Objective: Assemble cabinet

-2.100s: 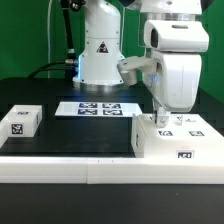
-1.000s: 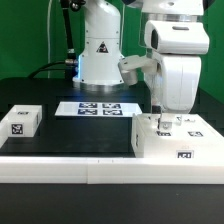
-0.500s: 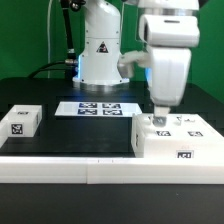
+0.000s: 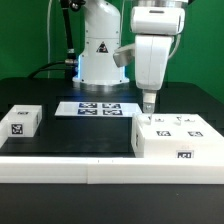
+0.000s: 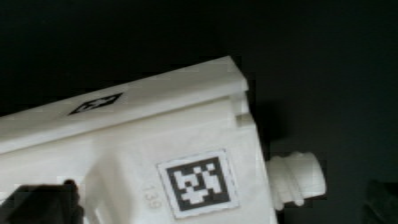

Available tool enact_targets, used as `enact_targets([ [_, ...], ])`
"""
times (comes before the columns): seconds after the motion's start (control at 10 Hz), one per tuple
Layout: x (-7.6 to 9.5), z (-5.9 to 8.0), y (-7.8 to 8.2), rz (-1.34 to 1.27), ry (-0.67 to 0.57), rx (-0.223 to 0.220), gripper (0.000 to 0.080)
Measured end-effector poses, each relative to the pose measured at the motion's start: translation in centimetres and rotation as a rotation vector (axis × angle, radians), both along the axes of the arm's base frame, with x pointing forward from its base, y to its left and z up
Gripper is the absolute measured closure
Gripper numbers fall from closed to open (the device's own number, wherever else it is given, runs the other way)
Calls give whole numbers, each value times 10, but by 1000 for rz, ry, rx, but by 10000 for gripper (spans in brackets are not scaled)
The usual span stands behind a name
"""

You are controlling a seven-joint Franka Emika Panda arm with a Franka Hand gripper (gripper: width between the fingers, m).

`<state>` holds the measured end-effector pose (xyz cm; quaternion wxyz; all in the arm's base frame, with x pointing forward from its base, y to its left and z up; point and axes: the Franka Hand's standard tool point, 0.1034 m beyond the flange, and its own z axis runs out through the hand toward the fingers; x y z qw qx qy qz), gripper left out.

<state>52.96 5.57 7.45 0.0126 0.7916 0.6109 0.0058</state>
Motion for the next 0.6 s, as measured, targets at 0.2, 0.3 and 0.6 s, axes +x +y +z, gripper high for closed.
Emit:
enact_targets([
  [0.2,0,0,1,-130,0,7,2],
  [0.3,0,0,2,-252,-19,24,2],
  [0.6,-21,-7,4,-662,-47,87,2],
])
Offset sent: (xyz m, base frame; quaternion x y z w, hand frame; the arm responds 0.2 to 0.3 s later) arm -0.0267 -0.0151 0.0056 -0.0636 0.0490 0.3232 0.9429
